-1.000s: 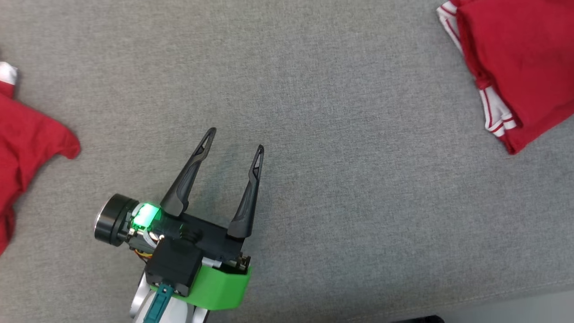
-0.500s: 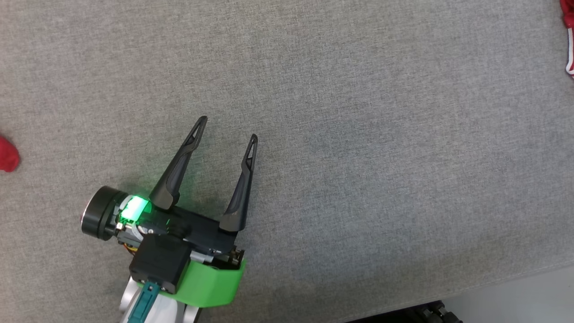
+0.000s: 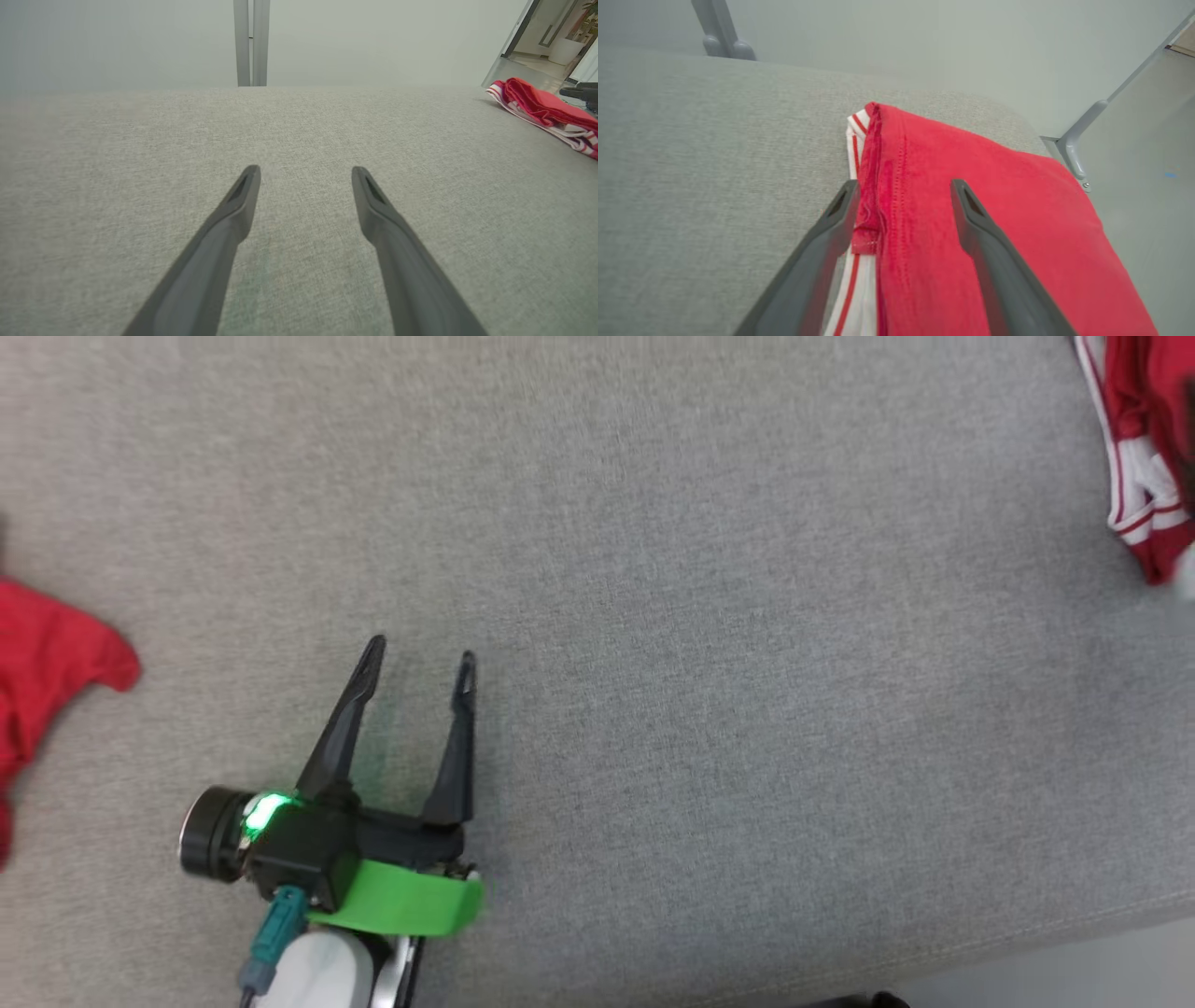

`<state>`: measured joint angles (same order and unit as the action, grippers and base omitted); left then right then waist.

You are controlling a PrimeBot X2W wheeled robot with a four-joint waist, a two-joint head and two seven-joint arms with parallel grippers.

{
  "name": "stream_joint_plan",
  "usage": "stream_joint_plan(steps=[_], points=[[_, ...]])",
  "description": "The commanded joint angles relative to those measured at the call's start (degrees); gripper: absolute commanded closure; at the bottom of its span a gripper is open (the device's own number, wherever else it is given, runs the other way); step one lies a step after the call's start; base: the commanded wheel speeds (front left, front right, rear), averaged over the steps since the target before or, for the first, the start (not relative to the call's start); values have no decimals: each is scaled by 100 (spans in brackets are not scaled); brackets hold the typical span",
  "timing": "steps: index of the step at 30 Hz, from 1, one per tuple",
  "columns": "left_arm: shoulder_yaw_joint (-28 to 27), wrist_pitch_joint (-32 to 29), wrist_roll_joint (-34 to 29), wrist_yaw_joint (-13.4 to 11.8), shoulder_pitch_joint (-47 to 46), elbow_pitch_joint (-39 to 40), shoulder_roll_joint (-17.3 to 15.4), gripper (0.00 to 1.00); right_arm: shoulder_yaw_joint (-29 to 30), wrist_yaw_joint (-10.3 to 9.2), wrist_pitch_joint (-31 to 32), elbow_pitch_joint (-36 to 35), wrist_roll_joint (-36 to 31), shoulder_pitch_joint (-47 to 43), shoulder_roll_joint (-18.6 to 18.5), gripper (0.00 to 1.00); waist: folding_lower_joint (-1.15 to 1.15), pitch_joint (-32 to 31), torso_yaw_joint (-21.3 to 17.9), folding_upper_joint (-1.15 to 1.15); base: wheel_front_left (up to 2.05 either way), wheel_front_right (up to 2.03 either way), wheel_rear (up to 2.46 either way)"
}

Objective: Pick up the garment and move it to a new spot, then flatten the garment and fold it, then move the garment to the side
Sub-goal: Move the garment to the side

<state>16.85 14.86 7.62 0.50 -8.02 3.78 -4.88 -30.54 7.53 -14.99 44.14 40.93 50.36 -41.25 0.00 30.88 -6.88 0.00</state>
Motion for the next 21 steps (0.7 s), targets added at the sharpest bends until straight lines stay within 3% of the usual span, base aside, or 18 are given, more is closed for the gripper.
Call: stream_joint_plan(steps=[1,7,13,21], points=[[-89,37,99,-24,126,-96,-3,0,44,-8,-20,-162,-50,-292,101,0,0,-924,303,0,0,0,0],[-526,36,339,22,534,-540,79,0,483,-7,-20,-984,-442,-1484,896,0,0,-1819,411,0,0,0,0],[-865,33,406,51,993,-725,158,0,1326,-7,-20,-1784,-1117,-2761,1803,0,0,-2577,504,0,0,0,0],[-1146,34,360,86,1549,-772,193,0,1858,-7,-20,-2670,-1982,-4095,2715,0,0,-3176,573,0,0,0,0]])
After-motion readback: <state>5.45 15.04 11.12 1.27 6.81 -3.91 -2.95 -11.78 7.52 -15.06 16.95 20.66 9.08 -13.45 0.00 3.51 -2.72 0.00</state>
